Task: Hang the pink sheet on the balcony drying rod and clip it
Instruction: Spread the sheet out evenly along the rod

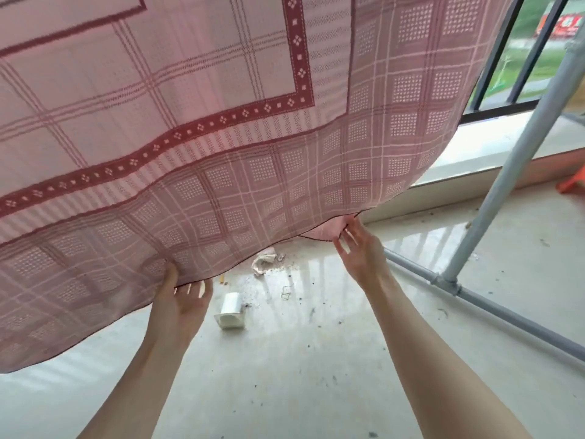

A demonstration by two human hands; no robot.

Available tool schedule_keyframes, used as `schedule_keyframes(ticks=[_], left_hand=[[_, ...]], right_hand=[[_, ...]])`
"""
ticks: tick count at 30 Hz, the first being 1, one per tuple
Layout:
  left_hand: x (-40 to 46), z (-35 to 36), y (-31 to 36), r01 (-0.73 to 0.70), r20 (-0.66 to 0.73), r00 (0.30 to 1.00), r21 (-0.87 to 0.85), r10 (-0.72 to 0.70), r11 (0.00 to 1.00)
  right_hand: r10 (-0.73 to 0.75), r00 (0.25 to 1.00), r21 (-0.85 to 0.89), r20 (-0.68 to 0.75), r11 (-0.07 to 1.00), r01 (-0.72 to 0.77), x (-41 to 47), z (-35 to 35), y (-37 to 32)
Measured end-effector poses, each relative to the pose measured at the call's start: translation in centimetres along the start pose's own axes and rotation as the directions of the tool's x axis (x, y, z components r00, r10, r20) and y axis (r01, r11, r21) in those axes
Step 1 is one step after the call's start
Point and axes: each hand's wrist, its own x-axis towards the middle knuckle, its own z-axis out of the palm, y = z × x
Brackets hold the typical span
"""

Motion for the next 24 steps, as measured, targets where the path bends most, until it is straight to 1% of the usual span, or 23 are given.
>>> schedule_keyframes(ticks=[2,4,6,9,11,14,18,21,24], left_hand=[[-0.1,0.4,-1.3,0.018,0.005,1.000,0.040,-0.018,0.999],[-0.1,0.9,-2.0,0.014,0.000,1.000,0.077,-0.014,0.997],[0.3,1.2,-2.4,-0.004,-0.022,1.000,0.108,0.006,0.994],[1.2,1.6,-2.6,-0.018,-0.059,0.998,0.146,0.027,0.989],[1.7,2.1,-2.8,-0.018,-0.068,0.997,0.176,0.030,0.984],[2.0,2.9,-3.5,-0.018,-0.101,0.994,0.197,0.039,0.980],[1.6,4.0,-4.2,-0.015,-0.134,0.990,0.141,0.034,0.990],[1.0,4.5,-5.8,0.035,-0.075,0.997,0.073,-0.030,0.997],[-0.3,6.0,-8.6,0.122,0.028,0.992,0.118,-0.126,0.985]], right_hand=[[-0.067,0.995,-0.075,-0.068,0.995,0.062,0.2,-1.3,-0.6],[-0.115,0.981,-0.073,-0.158,0.992,0.105,0.4,-2.9,-2.1],[-0.143,0.967,-0.036,-0.210,0.990,0.138,0.3,-4.6,-4.4],[-0.182,0.963,0.018,-0.199,0.982,0.189,0.4,-7.1,-7.9],[-0.209,0.962,-0.005,-0.178,0.977,0.211,0.7,-8.2,-9.6],[-0.203,0.960,-0.025,-0.194,0.979,0.202,1.1,-9.4,-11.3],[-0.225,0.950,-0.038,-0.217,0.974,0.222,1.3,-10.1,-12.7],[-0.231,0.954,-0.040,-0.189,0.973,0.228,1.4,-10.3,-13.2],[-0.224,0.969,-0.013,-0.107,0.975,0.224,1.2,-10.2,-14.0]])
